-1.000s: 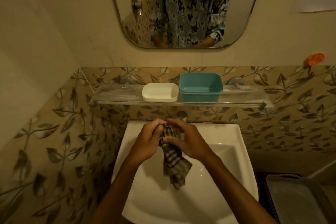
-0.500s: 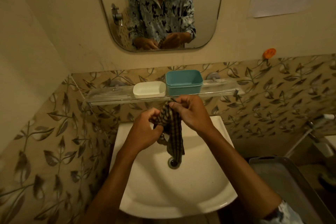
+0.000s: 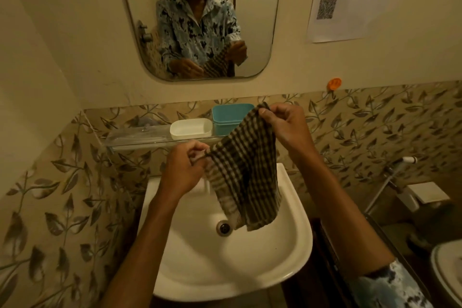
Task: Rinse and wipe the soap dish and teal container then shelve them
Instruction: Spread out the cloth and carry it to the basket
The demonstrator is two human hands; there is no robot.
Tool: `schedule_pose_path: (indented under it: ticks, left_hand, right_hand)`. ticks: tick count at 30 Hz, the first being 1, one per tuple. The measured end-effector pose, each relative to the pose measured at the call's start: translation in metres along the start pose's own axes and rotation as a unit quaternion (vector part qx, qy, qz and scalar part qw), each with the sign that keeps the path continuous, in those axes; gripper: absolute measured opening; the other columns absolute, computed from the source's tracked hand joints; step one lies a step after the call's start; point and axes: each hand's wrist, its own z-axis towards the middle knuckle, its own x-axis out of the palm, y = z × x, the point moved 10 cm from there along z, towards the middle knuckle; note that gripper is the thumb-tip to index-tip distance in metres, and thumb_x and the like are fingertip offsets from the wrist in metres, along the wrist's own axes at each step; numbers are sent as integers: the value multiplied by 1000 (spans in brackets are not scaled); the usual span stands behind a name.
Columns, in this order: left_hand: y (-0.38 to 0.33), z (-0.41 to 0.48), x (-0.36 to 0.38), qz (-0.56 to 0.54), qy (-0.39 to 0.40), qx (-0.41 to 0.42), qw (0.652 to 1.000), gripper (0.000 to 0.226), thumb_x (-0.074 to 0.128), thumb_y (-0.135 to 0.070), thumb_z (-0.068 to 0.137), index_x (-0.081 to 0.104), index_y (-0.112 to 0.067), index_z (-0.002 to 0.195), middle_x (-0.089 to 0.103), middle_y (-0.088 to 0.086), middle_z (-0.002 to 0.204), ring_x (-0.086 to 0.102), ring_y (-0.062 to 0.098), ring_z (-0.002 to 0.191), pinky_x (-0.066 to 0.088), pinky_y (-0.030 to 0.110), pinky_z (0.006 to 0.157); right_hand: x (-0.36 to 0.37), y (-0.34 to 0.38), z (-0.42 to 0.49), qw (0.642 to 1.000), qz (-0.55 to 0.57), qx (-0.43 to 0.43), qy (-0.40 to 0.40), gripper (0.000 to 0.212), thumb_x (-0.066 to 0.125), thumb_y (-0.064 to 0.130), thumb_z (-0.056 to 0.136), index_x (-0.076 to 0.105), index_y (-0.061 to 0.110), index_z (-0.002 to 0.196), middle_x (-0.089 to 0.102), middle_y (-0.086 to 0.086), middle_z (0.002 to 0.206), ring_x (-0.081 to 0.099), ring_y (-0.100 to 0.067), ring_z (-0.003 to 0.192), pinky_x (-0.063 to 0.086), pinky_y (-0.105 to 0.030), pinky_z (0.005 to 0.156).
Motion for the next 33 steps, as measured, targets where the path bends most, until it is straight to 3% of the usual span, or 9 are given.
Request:
schedule_pose_path:
  ticks: [4, 9, 12, 14, 17, 25, 27, 30, 33]
  left_hand:
    - [-11, 1, -3, -52, 47, -5, 998, 18, 68, -4, 82, 71, -20, 89, 70, -4, 86, 65, 6, 81, 53, 19, 69]
    - [-13, 4, 3, -156, 104, -25, 982, 15, 63, 0, 84, 70, -14, 83, 72, -3, 69, 67, 3, 64, 52, 13, 55]
    - [-22, 8, 26, -127, 120, -10, 985, 10, 62, -4, 87, 69, -11, 86, 69, 2, 75, 66, 0, 63, 52, 14, 53]
    - [-28, 11, 49, -95, 128, 3, 987, 9, 62, -10, 88, 70, -14, 90, 70, 2, 81, 67, 6, 72, 55, 21, 61]
    - [-42, 12, 95, -87, 158, 20, 983, 10, 61, -17, 89, 70, -20, 86, 69, -1, 76, 63, 7, 67, 51, 21, 59]
    - [-75, -3, 256, -96, 244, 26, 965, 12, 60, -11, 90, 68, -5, 82, 59, 10, 65, 53, 16, 57, 45, 21, 45]
    - [-75, -12, 307, -92, 272, 13, 958, 13, 60, -11, 90, 67, -5, 80, 58, 10, 64, 53, 15, 54, 45, 24, 46]
    - [-68, -26, 381, -83, 297, -19, 951, 11, 62, -10, 88, 68, -3, 82, 60, 3, 61, 54, 11, 51, 45, 26, 49]
    - [-53, -41, 458, -59, 316, -55, 945, 6, 63, -9, 87, 67, -8, 84, 61, -4, 65, 55, 4, 54, 45, 15, 49]
  right_hand:
    - [-8, -11, -8, 998, -56, 4, 32, 17, 64, 13, 90, 71, 7, 76, 70, -10, 76, 63, -14, 70, 51, -29, 68]
    - [-40, -34, -21, 999, 3, 28, -29, 18, 60, 14, 92, 70, 14, 77, 69, 0, 70, 64, -5, 62, 52, -21, 56]
    - [-57, -52, -29, 999, -10, 42, -27, 22, 58, 16, 94, 68, 14, 75, 68, -3, 71, 63, -15, 67, 53, -32, 64]
    - [-76, -65, -33, 998, -11, 55, -21, 22, 57, 15, 94, 68, 16, 76, 69, -2, 73, 64, -16, 70, 52, -30, 65]
    - [-117, -86, -39, 996, -18, 79, -22, 23, 55, 12, 95, 67, 22, 77, 70, 9, 69, 65, -1, 66, 50, -16, 60]
    - [-247, -156, -49, 983, -125, 128, -39, 26, 55, 0, 93, 60, 16, 73, 56, 4, 64, 52, 7, 52, 43, -12, 53]
    - [-286, -191, -52, 976, -149, 154, -47, 21, 56, -1, 92, 63, 10, 76, 62, -2, 69, 57, 4, 59, 46, -15, 58]
    - [-334, -248, -58, 970, -161, 176, -43, 10, 58, -4, 90, 66, -6, 85, 67, -20, 81, 61, -21, 75, 48, -35, 71]
    - [-374, -317, -65, 960, -191, 202, -18, 10, 58, -7, 88, 67, -5, 84, 66, -14, 81, 61, -23, 78, 49, -38, 74]
